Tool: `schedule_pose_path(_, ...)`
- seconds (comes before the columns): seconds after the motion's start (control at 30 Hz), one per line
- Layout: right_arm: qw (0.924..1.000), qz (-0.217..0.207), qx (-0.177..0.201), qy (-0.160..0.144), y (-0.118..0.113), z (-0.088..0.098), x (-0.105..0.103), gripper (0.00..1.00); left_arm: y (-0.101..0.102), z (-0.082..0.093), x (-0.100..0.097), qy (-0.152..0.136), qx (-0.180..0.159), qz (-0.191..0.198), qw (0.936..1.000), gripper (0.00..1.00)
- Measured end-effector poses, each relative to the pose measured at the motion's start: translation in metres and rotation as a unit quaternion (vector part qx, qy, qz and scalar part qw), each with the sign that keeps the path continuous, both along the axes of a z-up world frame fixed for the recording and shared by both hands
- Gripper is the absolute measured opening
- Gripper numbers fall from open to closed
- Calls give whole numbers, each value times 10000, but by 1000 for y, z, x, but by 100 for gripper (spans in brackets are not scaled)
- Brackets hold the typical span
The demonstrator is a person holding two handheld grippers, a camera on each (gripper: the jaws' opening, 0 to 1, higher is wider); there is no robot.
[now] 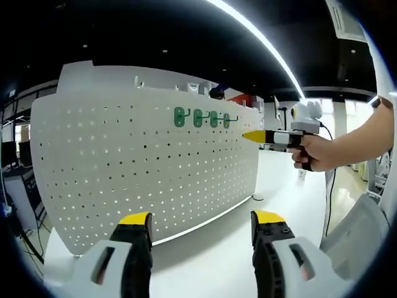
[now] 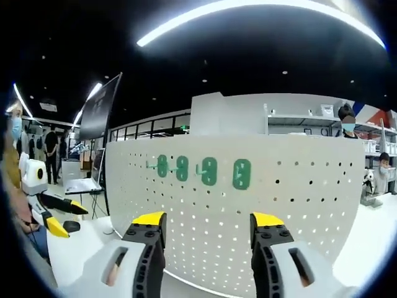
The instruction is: Insert the hook assembly into the mounting plate slot until the hook locks in place.
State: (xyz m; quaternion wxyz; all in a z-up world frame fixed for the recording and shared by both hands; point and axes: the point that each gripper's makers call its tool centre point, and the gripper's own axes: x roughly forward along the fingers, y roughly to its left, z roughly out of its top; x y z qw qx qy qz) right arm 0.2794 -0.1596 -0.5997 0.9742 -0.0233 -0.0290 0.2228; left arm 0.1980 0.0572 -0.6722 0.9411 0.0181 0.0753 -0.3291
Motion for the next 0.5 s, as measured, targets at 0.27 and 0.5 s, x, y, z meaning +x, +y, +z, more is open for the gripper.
schedule_pose_path(0.27, 9999, 63, 2, 85, -4, -11, -19, 53, 0, -2, -1, 17, 6, 0, 10000, 67)
schedule_pose_path(0.5, 9998, 101, 40, 139, -5, -17, -28, 54, 0, -3, -1, 33, -7, 6, 10000, 67)
